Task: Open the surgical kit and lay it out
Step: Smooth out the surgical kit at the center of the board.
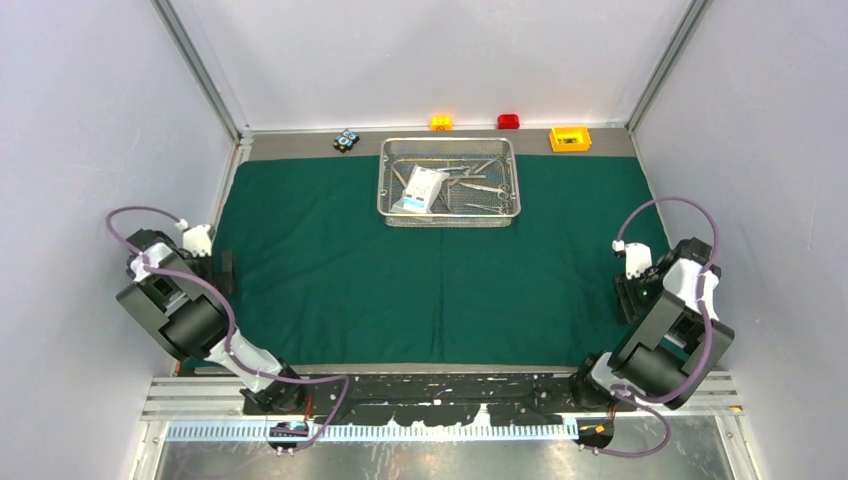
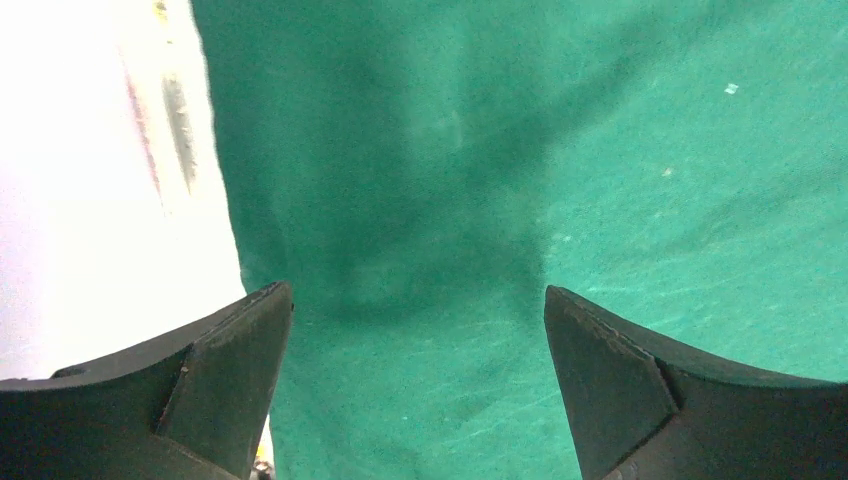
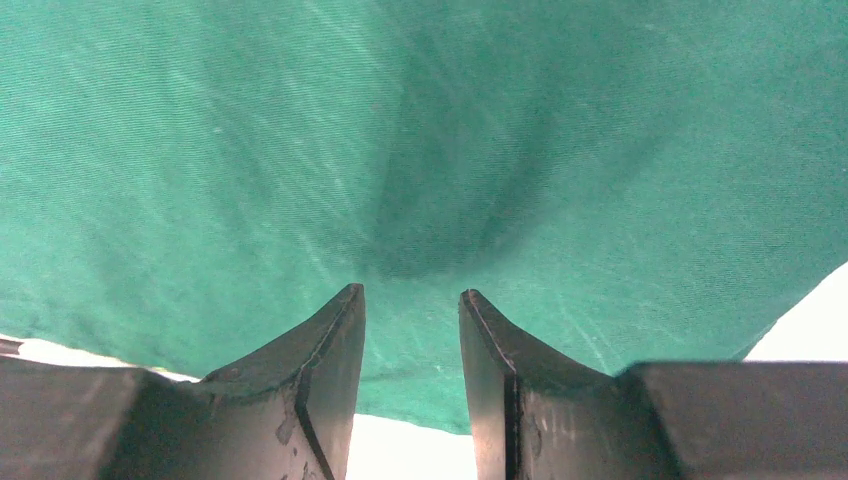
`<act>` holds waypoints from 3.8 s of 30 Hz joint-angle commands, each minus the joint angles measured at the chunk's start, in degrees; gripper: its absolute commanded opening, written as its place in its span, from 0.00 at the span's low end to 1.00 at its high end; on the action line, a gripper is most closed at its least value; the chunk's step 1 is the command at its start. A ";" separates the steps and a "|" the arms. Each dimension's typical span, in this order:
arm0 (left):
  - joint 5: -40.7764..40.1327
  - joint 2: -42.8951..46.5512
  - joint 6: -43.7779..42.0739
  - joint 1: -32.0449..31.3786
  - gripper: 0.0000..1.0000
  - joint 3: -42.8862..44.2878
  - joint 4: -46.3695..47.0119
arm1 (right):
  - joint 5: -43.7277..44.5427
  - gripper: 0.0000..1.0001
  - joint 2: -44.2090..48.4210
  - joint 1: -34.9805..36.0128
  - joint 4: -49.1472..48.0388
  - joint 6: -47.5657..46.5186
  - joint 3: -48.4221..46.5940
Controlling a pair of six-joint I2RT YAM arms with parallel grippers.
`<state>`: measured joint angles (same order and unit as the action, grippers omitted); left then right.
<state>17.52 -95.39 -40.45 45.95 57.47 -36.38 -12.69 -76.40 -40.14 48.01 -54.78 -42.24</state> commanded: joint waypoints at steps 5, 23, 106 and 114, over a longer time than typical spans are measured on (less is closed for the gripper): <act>14.66 8.95 4.66 3.27 1.00 4.38 -6.20 | -4.19 0.45 5.36 -0.38 3.45 -2.41 1.10; 0.16 18.49 -17.50 3.25 1.00 -14.78 -5.02 | 0.15 0.44 -5.25 -11.26 -2.74 -12.88 2.64; 22.37 9.80 -7.93 6.67 1.00 10.62 -19.17 | -19.64 0.53 -2.33 -8.95 5.35 -0.49 -13.47; 18.34 13.68 14.95 -17.76 1.00 10.49 -3.11 | -13.91 0.63 0.65 17.90 -10.37 27.85 -18.70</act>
<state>34.94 -84.79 -40.14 37.54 66.15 -49.19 -28.95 -76.69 -30.68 47.72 -44.62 -56.23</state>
